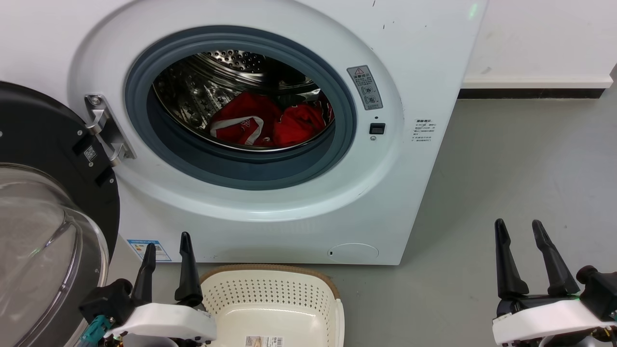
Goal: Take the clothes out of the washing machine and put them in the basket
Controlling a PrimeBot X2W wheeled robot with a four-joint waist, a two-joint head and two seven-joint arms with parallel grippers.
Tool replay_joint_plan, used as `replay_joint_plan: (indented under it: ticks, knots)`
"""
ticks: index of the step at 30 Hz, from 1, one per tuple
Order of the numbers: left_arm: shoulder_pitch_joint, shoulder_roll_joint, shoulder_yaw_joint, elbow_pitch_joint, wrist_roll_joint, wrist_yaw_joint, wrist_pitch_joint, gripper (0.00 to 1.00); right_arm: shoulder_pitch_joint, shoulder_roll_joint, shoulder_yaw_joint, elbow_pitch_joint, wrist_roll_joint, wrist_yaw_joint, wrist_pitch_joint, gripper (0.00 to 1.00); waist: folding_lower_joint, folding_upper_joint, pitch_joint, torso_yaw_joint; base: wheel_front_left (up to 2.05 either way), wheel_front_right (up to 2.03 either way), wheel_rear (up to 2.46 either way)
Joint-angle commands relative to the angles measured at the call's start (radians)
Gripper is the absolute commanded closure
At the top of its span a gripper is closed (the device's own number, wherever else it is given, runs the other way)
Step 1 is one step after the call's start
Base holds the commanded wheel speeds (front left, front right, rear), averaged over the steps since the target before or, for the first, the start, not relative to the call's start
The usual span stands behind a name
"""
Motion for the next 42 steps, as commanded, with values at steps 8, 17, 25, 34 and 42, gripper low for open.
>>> replay_joint_plan:
  ticks: [8, 17, 25, 34, 42]
  knots:
    - [0.014, 0.002, -0.005, -0.015, 0.099, 0.013, -0.028, 0.0, 0.018, -0.003, 0.0, -0.03, -0.107, 0.0, -0.029, 0.0, 0.0, 0.0, 0.0, 0.001, 0.0, 0.0, 0.0]
    - [0.023, 0.002, -0.01, -0.012, 0.173, 0.018, -0.047, 0.0, 0.032, -0.003, 0.003, -0.041, -0.189, 0.0, -0.048, 0.0, 0.0, 0.0, -0.001, 0.001, 0.0, 0.0, 0.0]
    - [0.03, 0.002, -0.015, -0.009, 0.23, 0.025, -0.063, 0.0, 0.039, -0.003, 0.004, -0.047, -0.253, 0.0, -0.063, 0.0, 0.0, 0.0, -0.001, 0.001, 0.0, 0.0, 0.0]
    - [0.037, 0.002, -0.02, -0.009, 0.291, 0.033, -0.08, 0.0, 0.051, -0.003, 0.005, -0.05, -0.316, 0.0, -0.082, 0.0, 0.0, 0.0, 0.0, 0.001, 0.0, 0.0, 0.0]
    - [0.048, 0.003, -0.024, -0.01, 0.355, 0.044, -0.098, 0.0, 0.06, -0.003, 0.003, -0.039, -0.366, 0.0, -0.099, 0.0, 0.0, 0.0, 0.001, 0.001, 0.0, 0.0, 0.0]
